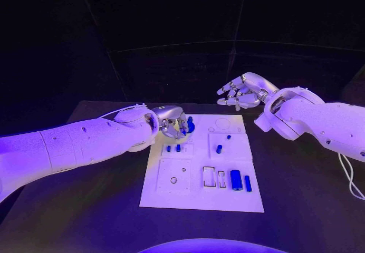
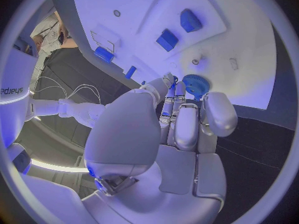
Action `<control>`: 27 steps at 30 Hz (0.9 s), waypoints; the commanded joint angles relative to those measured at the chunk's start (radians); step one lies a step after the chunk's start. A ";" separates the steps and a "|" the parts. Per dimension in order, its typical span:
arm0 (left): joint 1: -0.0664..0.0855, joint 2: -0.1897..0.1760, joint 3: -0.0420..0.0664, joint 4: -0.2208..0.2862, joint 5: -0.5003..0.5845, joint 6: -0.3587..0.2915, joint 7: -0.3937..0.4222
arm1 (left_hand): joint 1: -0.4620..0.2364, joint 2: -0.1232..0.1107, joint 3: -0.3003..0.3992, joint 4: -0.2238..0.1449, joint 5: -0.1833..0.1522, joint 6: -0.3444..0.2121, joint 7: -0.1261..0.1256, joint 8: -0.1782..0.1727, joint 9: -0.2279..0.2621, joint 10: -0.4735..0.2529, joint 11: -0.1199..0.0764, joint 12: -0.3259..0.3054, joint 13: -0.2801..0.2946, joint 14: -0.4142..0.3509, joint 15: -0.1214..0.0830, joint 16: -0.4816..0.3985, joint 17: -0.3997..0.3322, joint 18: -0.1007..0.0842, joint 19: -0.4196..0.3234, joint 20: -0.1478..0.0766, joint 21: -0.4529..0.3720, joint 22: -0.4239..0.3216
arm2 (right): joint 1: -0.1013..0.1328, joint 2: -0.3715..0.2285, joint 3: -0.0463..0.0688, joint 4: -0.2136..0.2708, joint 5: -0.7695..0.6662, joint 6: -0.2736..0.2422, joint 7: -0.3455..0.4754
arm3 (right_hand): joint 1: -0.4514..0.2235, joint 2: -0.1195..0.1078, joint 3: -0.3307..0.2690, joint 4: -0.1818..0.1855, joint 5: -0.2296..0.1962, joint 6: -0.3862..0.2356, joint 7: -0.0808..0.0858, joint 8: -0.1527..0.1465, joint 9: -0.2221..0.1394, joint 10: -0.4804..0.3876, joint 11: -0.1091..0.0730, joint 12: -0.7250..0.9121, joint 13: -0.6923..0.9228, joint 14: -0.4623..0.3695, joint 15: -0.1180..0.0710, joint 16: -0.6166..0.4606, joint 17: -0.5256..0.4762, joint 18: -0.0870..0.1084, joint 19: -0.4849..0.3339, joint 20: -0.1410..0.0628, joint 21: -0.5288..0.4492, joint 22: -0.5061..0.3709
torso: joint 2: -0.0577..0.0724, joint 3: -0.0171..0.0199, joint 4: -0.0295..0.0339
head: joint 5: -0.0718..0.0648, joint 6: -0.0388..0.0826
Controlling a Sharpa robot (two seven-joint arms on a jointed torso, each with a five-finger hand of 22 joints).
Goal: Assemble the parts on the task board
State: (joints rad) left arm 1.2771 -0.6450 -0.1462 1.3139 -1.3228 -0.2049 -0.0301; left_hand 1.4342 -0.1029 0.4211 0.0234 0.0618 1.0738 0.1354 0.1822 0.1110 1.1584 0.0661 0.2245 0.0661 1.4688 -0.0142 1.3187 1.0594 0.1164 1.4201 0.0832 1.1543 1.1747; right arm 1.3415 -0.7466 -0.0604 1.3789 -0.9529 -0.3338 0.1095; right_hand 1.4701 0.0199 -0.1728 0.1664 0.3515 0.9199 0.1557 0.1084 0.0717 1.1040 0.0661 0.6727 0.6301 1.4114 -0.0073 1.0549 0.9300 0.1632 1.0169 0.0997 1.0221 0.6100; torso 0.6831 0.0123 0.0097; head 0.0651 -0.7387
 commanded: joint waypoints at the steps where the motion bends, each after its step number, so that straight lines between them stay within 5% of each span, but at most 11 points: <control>1: 0.001 -0.023 0.001 0.013 0.028 0.010 -0.014 | -0.007 -0.003 0.008 0.000 0.000 0.008 -0.003 -0.007 -0.001 0.008 0.000 -0.005 0.001 0.012 -0.004 -0.001 -0.002 -0.017 0.010 -0.001 0.005 0.002 | 0.002 -0.001 0.001 0.000 0.002 -0.001 0.010 | 0.008 0.000 0.001 0.005 0.004 -0.007 0.000 0.007 0.001 0.001 -0.001 -0.004 -0.001 0.006 -0.003 -0.002 0.001 0.015 0.007 0.001 -0.002 0.001 | 0.000 0.0004 0.0003 | 0.002 0.000; 11: 0.001 -0.059 0.001 0.016 0.034 0.033 -0.030 | -0.014 -0.010 0.010 -0.002 -0.001 0.006 -0.002 -0.011 -0.003 0.009 0.001 -0.013 0.001 0.012 -0.004 -0.001 -0.004 -0.017 0.010 0.000 0.006 0.004 | 0.002 -0.002 0.001 -0.002 0.002 0.000 0.009 | 0.008 0.000 0.001 0.005 0.004 -0.007 0.000 0.007 0.001 0.001 -0.001 -0.004 -0.001 0.006 -0.003 -0.002 0.001 0.015 0.007 0.001 -0.002 0.001 | 0.002 0.0001 -0.0028 | 0.006 0.000; 27: -0.010 -0.034 -0.001 -0.024 0.035 0.065 -0.039 | -0.021 -0.014 0.010 -0.001 -0.001 0.006 -0.002 -0.014 -0.004 0.010 0.001 -0.017 0.001 0.012 -0.003 -0.001 -0.007 -0.017 0.010 0.000 0.005 0.004 | 0.002 -0.001 0.001 -0.001 0.002 -0.001 0.009 | 0.008 0.001 -0.001 0.007 0.005 -0.006 0.000 0.008 0.002 0.002 -0.001 -0.003 -0.003 0.006 -0.003 -0.005 0.000 0.015 0.008 0.001 -0.004 0.000 | 0.001 0.0008 -0.0027 | 0.008 -0.004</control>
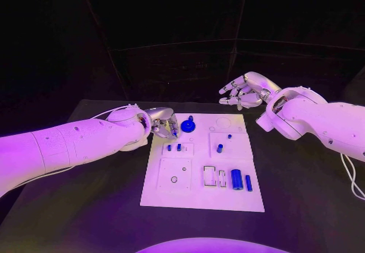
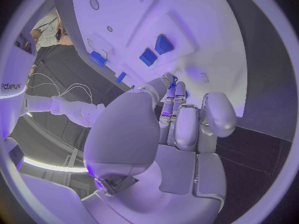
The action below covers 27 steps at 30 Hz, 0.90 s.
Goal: Assemble the parts on the task board
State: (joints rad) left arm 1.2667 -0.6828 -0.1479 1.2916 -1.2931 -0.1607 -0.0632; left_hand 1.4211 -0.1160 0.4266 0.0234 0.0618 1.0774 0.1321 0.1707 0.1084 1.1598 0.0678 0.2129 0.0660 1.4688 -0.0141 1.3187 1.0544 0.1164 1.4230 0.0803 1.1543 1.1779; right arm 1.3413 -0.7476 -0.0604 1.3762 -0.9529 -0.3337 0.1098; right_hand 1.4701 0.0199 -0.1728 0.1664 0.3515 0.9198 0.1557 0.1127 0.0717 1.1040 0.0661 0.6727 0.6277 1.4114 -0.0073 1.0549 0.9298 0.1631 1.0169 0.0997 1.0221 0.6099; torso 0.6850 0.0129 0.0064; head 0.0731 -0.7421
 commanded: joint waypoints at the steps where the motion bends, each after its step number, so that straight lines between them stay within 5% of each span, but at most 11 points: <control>1: 0.000 0.005 0.000 -0.003 0.005 0.023 -0.007 | -0.008 -0.001 0.005 -0.001 -0.001 0.003 0.002 -0.002 -0.002 0.009 0.000 -0.006 0.001 0.012 -0.003 -0.001 -0.002 -0.017 0.007 0.003 0.005 0.001 | 0.002 0.000 0.001 0.002 0.002 -0.001 0.009 | 0.008 0.001 -0.001 0.007 0.005 -0.006 0.000 0.004 0.002 0.002 -0.001 -0.003 -0.001 0.006 -0.003 -0.005 0.000 0.015 0.008 0.001 -0.004 0.000 | -0.001 -0.0001 0.0003 | 0.001 -0.001; 27: -0.003 0.033 0.000 -0.020 0.005 0.064 -0.039 | -0.009 -0.002 0.007 -0.003 -0.002 0.003 0.001 -0.004 -0.002 0.010 -0.001 -0.009 0.002 0.011 -0.003 -0.002 -0.005 -0.017 0.006 0.003 0.004 0.000 | 0.002 0.004 0.001 0.001 0.002 0.000 0.009 | 0.008 0.001 -0.001 0.007 0.005 -0.006 0.000 0.004 0.002 0.002 -0.001 -0.003 -0.001 0.006 -0.003 -0.005 0.000 0.015 0.008 0.001 -0.004 0.000 | -0.001 -0.0006 0.0000 | 0.002 -0.004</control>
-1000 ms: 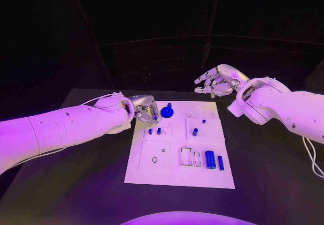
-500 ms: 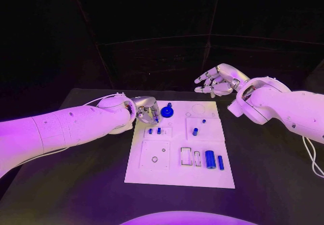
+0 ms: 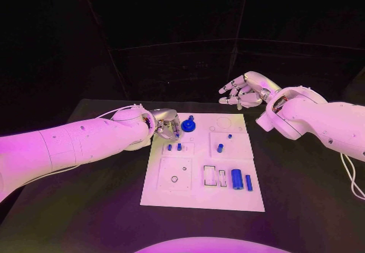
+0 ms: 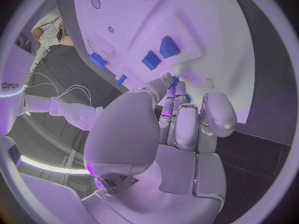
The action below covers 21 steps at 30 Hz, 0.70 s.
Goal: Assemble the parts on the task board
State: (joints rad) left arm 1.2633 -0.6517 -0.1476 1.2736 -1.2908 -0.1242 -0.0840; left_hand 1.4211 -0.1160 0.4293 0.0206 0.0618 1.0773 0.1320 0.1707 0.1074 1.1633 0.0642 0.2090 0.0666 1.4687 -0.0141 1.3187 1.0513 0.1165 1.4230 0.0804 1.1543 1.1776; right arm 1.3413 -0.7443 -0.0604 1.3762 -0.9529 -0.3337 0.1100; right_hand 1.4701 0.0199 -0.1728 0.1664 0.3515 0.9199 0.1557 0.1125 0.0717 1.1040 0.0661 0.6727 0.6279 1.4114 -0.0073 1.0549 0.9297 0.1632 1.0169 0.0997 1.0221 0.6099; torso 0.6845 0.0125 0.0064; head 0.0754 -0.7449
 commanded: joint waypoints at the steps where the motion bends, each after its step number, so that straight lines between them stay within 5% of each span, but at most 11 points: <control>1: 0.000 0.003 0.000 -0.002 0.003 0.031 -0.021 | -0.011 -0.002 0.004 0.000 -0.003 0.003 0.002 -0.004 -0.002 0.007 0.003 -0.006 0.001 0.011 -0.003 -0.003 -0.003 -0.017 0.006 0.003 0.003 0.000 | 0.002 0.001 0.001 0.001 0.002 0.000 0.009 | 0.008 0.001 -0.001 0.007 0.005 -0.006 0.000 0.004 0.002 0.002 -0.001 -0.003 -0.001 0.006 -0.003 -0.005 0.000 0.015 0.008 0.001 -0.004 0.000 | 0.000 -0.0001 0.0005 | -0.001 -0.001; 21: 0.000 0.005 0.000 -0.003 0.003 0.028 -0.015 | -0.032 -0.021 0.016 -0.005 -0.005 -0.075 0.022 -0.065 -0.032 -0.022 0.022 -0.048 0.000 0.008 0.012 -0.002 -0.015 -0.017 0.004 0.015 0.000 0.002 | 0.002 0.001 0.001 0.001 0.002 0.000 0.009 | 0.008 0.001 -0.001 0.007 0.005 -0.006 0.000 0.004 0.002 0.002 -0.001 -0.003 -0.001 0.006 -0.003 -0.005 0.000 0.015 0.008 0.001 -0.004 0.000 | -0.001 -0.0001 0.0012 | -0.001 -0.003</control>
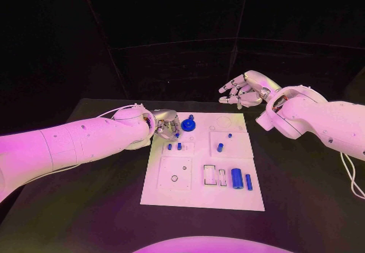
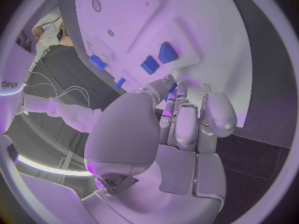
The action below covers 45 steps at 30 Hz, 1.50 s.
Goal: Assemble the parts on the task board
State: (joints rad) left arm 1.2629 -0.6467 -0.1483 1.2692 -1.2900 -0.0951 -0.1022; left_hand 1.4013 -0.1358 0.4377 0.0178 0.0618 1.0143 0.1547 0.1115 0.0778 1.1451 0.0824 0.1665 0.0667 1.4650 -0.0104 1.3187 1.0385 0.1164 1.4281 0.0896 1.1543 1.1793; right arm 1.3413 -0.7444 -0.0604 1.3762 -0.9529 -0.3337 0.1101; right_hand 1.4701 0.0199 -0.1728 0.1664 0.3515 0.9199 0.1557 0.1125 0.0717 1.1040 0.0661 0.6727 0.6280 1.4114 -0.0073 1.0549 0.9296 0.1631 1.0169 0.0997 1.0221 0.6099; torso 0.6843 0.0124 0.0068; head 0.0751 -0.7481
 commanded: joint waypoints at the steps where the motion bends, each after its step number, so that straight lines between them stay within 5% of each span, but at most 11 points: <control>1: 0.001 0.000 0.000 0.001 0.002 -0.003 0.003 | -0.012 -0.002 0.008 -0.002 -0.005 -0.015 0.000 -0.009 -0.003 -0.004 0.004 -0.007 0.000 0.012 0.008 -0.001 -0.002 -0.017 -0.001 0.006 0.001 0.001 | 0.002 0.001 0.001 0.001 0.002 0.001 0.007 | 0.008 0.001 -0.001 0.007 0.005 -0.006 0.000 0.004 0.002 0.002 -0.001 -0.003 -0.001 0.006 -0.003 -0.005 0.000 0.015 0.008 0.001 -0.004 0.000 | 0.000 0.0001 0.0006 | 0.000 0.000; 12: 0.001 -0.014 0.000 0.006 0.002 -0.015 -0.016 | -0.018 -0.013 0.009 -0.006 -0.005 -0.035 0.004 -0.025 -0.010 -0.018 0.009 -0.021 0.000 0.010 0.012 -0.003 -0.010 -0.015 -0.004 0.009 -0.007 -0.004 | 0.002 -0.002 0.001 -0.001 -0.033 0.032 -0.025 | 0.026 0.003 0.000 0.011 0.001 -0.008 0.001 0.006 0.001 -0.025 0.001 -0.035 -0.031 0.009 -0.002 -0.012 -0.001 0.016 0.010 0.001 -0.012 -0.008 | -0.001 -0.0003 0.0005 | -0.001 0.002; 16: 0.001 -0.033 0.001 0.016 0.005 -0.036 -0.022 | -0.038 -0.042 -0.022 -0.006 -0.006 -0.083 0.002 -0.048 -0.014 -0.069 0.013 -0.050 -0.002 0.005 0.015 -0.013 -0.035 -0.005 -0.019 0.013 -0.056 -0.046 | 0.002 -0.008 0.001 -0.003 -0.098 0.068 -0.048 | 0.079 0.012 0.018 0.001 -0.033 0.021 0.001 0.020 0.005 -0.041 0.000 -0.153 -0.121 0.016 -0.005 -0.040 -0.022 0.014 0.033 -0.002 -0.007 0.005 | 0.000 -0.0013 0.0035 | -0.007 0.006; 21: 0.004 -0.074 0.003 0.034 0.081 -0.083 0.010 | -0.035 -0.035 -0.066 -0.010 -0.005 -0.101 0.005 -0.043 -0.011 -0.118 0.020 -0.063 0.001 0.005 0.020 -0.012 -0.041 0.001 -0.024 0.017 -0.089 -0.075 | 0.001 -0.017 0.000 -0.004 -0.229 0.120 -0.074 | 0.143 0.009 0.053 -0.014 -0.084 0.087 -0.006 0.025 0.003 0.000 0.006 -0.335 -0.265 0.061 -0.009 0.010 0.026 -0.014 0.141 -0.007 0.097 0.158 | -0.002 -0.0025 0.0052 | -0.010 0.009; 27: 0.013 -0.132 0.003 0.056 0.350 -0.133 0.141 | -0.024 -0.005 -0.076 -0.010 -0.003 -0.044 0.014 -0.012 -0.003 -0.075 0.023 -0.026 0.010 -0.018 0.023 -0.040 -0.095 0.017 -0.059 0.021 -0.178 -0.149 | -0.006 -0.035 0.000 0.010 -0.387 0.139 -0.092 | 0.165 -0.004 0.083 -0.018 -0.095 0.124 -0.008 0.008 -0.003 0.059 0.000 -0.431 -0.350 0.079 -0.008 0.088 0.102 -0.030 0.188 -0.009 0.169 0.262 | -0.002 -0.0013 0.0028 | -0.024 0.015; 31: 0.016 -0.173 0.003 0.083 0.675 -0.147 0.314 | -0.019 0.026 -0.057 -0.007 -0.002 -0.006 0.024 0.006 -0.004 -0.082 0.032 -0.014 0.004 -0.158 0.034 -0.215 -0.386 0.065 -0.205 0.032 -0.458 -0.375 | -0.018 -0.056 -0.002 0.030 -0.480 0.132 -0.106 | 0.169 -0.013 0.096 -0.019 -0.095 0.132 -0.008 -0.004 -0.004 0.074 0.001 -0.464 -0.378 0.079 -0.008 0.106 0.116 -0.033 0.194 -0.008 0.187 0.286 | -0.001 -0.0025 0.0046 | -0.045 0.024; 34: 0.016 -0.192 0.001 0.104 0.910 -0.137 0.410 | -0.068 0.030 -0.081 0.028 -0.003 0.015 0.015 0.016 -0.004 -0.057 0.024 0.003 0.007 -0.226 0.032 -0.308 -0.527 0.068 -0.231 0.034 -0.496 -0.399 | -0.029 -0.065 -0.003 0.047 -0.531 0.126 -0.125 | 0.167 -0.016 0.101 -0.016 -0.096 0.131 -0.005 -0.011 -0.005 0.072 0.004 -0.481 -0.391 0.078 -0.005 0.109 0.118 -0.034 0.194 -0.006 0.191 0.292 | -0.001 -0.0023 0.0038 | -0.060 0.027; 38: 0.016 -0.210 -0.001 0.134 1.088 -0.114 0.504 | -0.082 0.029 -0.112 0.040 -0.001 0.024 0.009 0.016 -0.009 -0.033 0.017 0.009 0.004 -0.249 0.027 -0.370 -0.570 0.069 -0.248 0.030 -0.557 -0.445 | -0.046 -0.070 -0.004 0.067 -0.573 0.127 -0.153 | 0.157 -0.022 0.108 -0.004 -0.103 0.119 0.006 -0.030 -0.006 0.045 0.018 -0.524 -0.424 0.075 0.006 0.109 0.113 -0.034 0.189 0.002 0.194 0.293 | -0.001 -0.0003 0.0013 | -0.070 0.033; 41: 0.015 -0.217 -0.001 0.153 1.151 -0.102 0.544 | -0.079 0.035 -0.123 0.042 0.000 0.027 0.009 0.013 -0.010 -0.026 0.017 0.005 0.002 -0.247 0.027 -0.399 -0.592 0.068 -0.243 0.030 -0.587 -0.472 | -0.057 -0.072 -0.004 0.079 -0.598 0.139 -0.175 | 0.151 -0.029 0.110 0.001 -0.106 0.118 0.009 -0.036 -0.006 0.037 0.023 -0.541 -0.439 0.073 0.010 0.110 0.111 -0.034 0.186 0.006 0.194 0.293 | -0.001 -0.0020 0.0013 | -0.082 0.036; 45: 0.014 -0.225 -0.001 0.173 1.209 -0.096 0.580 | -0.071 0.042 -0.127 0.039 0.000 0.027 0.013 0.009 -0.011 -0.020 0.018 0.002 0.001 -0.243 0.027 -0.418 -0.606 0.068 -0.235 0.029 -0.608 -0.492 | -0.068 -0.073 -0.005 0.092 -0.636 0.166 -0.209 | 0.149 -0.039 0.112 0.003 -0.116 0.117 0.010 -0.041 -0.005 0.029 0.027 -0.558 -0.455 0.073 0.013 0.115 0.115 -0.033 0.185 0.010 0.197 0.296 | -0.001 0.0008 -0.0004 | -0.089 0.039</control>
State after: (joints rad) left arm 1.2762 -0.8693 -0.1500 1.4357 -0.2333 -0.2049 0.3784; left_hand 1.3299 -0.1008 0.3157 0.0566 0.0618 1.0365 0.1659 0.1252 0.0684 1.1207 0.1001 0.1704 0.0694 1.2202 0.0163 0.9054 0.4339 0.1701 1.1860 0.1202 0.5507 0.6900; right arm 1.2732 -0.8171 -0.0658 1.4626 -1.5141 -0.2009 -0.0467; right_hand 1.6194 -0.0120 -0.0629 0.1647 0.2387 1.0384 0.1566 0.0746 0.0666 1.1403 0.0928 0.1184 0.1757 1.4667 -0.0016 1.1638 1.0431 0.1473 1.2010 0.1021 1.2152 0.9045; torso 0.6828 0.0110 0.0081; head -0.0105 -0.7109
